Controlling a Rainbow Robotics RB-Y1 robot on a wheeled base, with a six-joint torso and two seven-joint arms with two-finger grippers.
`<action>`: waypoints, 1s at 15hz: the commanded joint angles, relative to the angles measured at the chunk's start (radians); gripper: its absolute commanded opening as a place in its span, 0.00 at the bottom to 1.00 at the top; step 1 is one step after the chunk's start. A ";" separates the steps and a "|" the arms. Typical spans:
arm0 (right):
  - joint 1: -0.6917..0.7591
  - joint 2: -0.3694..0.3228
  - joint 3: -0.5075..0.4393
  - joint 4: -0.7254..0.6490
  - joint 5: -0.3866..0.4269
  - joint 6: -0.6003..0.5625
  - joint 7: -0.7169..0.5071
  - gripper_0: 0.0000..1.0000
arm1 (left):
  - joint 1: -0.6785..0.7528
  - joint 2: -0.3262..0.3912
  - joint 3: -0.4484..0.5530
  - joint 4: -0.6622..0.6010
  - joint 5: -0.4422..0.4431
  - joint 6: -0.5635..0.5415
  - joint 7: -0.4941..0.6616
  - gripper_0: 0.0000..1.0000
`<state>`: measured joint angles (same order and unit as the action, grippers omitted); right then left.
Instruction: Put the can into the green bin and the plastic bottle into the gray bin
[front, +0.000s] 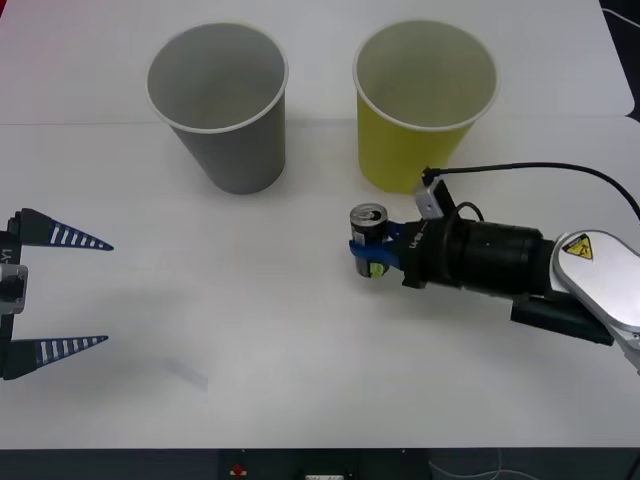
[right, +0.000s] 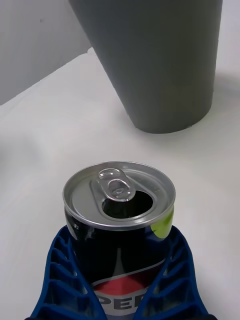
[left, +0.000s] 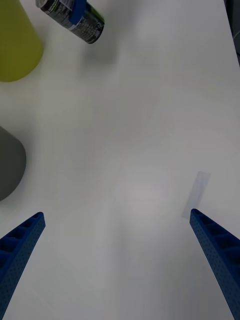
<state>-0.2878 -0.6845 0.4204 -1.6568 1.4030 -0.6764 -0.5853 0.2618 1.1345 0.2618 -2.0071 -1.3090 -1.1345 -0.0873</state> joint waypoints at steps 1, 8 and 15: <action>0.038 -0.119 0.000 -0.152 0.047 0.000 -0.286 0.00 | 0.000 0.000 0.000 0.000 0.000 0.000 0.000 1.00; 0.173 -0.291 -0.333 -0.494 0.165 -0.204 -0.824 0.00 | 0.000 0.000 0.000 0.000 0.000 0.000 0.000 1.00; 0.171 -0.271 -0.657 -0.498 0.045 -0.425 -0.824 0.00 | 0.000 0.000 0.000 0.000 0.000 0.000 0.000 1.00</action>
<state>-0.1154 -0.9557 -0.2096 -2.1548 1.4553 -1.0854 -1.4097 0.2618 1.1345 0.2618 -2.0071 -1.3090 -1.1345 -0.0873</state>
